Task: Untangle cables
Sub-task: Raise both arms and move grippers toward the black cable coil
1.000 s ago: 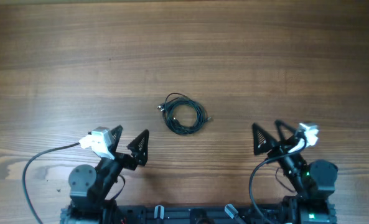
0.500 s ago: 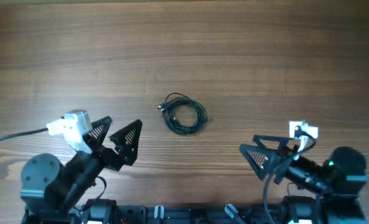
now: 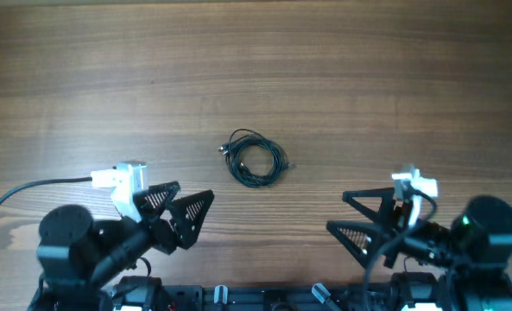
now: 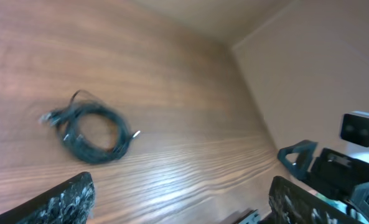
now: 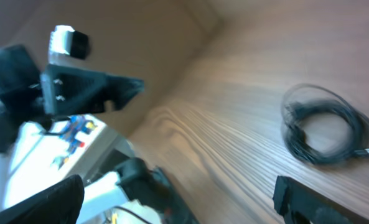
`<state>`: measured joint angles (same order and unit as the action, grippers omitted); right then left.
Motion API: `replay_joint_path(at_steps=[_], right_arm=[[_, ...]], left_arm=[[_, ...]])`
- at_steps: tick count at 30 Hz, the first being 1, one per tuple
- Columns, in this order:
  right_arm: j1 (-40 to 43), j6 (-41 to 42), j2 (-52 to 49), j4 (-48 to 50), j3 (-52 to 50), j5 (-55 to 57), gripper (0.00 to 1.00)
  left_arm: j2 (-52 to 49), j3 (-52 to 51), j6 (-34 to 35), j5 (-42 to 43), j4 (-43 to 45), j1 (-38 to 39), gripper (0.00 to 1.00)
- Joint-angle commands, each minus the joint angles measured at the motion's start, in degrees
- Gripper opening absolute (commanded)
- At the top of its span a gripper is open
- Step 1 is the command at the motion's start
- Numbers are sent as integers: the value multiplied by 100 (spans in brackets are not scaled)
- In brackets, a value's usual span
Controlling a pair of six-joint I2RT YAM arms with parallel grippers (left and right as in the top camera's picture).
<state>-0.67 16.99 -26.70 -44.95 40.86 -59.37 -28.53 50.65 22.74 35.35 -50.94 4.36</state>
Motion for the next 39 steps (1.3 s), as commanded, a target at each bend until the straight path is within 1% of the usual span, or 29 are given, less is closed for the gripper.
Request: replay_joint_path(at_steps=[1,2,4,5,6,7,8,10,11,13,15,16,18,21,24,27,31,35,39], right_arm=[[-389,-1335,-984,-883,601,2581,99],[-546,-1410,-1414,-1279,907,3289,99],[-748,-1268,-2035,-1661,1427,3801,100],[-852,-1110,-2398,-1875,1773,4083,100],[-933,-758,-2745,-2083,2133,4315,99],[-988,-295,-3101,-2280,2549,4374,100],[-1025,-35,-3412,-2411,2920,4306,100],[-1082,168,-3950,-2579,3576,4269,99],[-1119,164,-4240,-2656,3901,4317,100],[-1152,140,-4542,-2771,4159,4417,100],[-1178,-470,-4795,-2776,4166,4572,100],[-1176,-684,-4885,-2780,4166,4605,100],[-1182,-850,-4948,-2774,4166,4614,100],[-1220,-957,-4857,-2765,4170,4607,100],[-1364,-994,-4647,-2852,4170,4607,100],[-1663,-938,-4380,-3040,4170,4610,100],[-2127,-758,-4151,-3241,4168,4610,100],[-2546,-573,-4100,-3397,4168,4610,100],[-2844,-479,-4100,-3464,4166,4758,100]], left_arm=[[-612,393,-315,-1075,-568,-35,86],[-844,586,-328,-1386,-782,-35,86],[-1207,894,-326,-1773,-1051,-35,84],[-1423,1091,-326,-1912,-1196,-35,83],[-1628,1276,-321,-1985,-1307,-35,82],[-1829,1458,-289,-2004,-1379,-35,79],[-2004,1609,-273,-1998,-1403,-35,78],[-2312,1867,-260,-2000,-1397,-35,76],[-2457,1967,-260,-2000,-1355,-35,77],[-2579,1987,-262,-2000,-1250,-35,77],[-2732,1967,-466,-1517,-1305,-35,75],[-2804,1965,-684,-1191,-1338,-33,71],[-2983,1963,-994,-820,-1451,31,67],[-3449,1963,-1298,-931,-1521,256,63],[-4017,1963,-1606,-1187,-1283,476,59],[-4651,1965,-1635,-1622,-911,684,55],[-5493,1965,-1637,-1694,-544,962,51],[-6273,1963,-1639,-1707,-212,1303,51],[-6719,1963,-1637,-1707,118,1598,52]])
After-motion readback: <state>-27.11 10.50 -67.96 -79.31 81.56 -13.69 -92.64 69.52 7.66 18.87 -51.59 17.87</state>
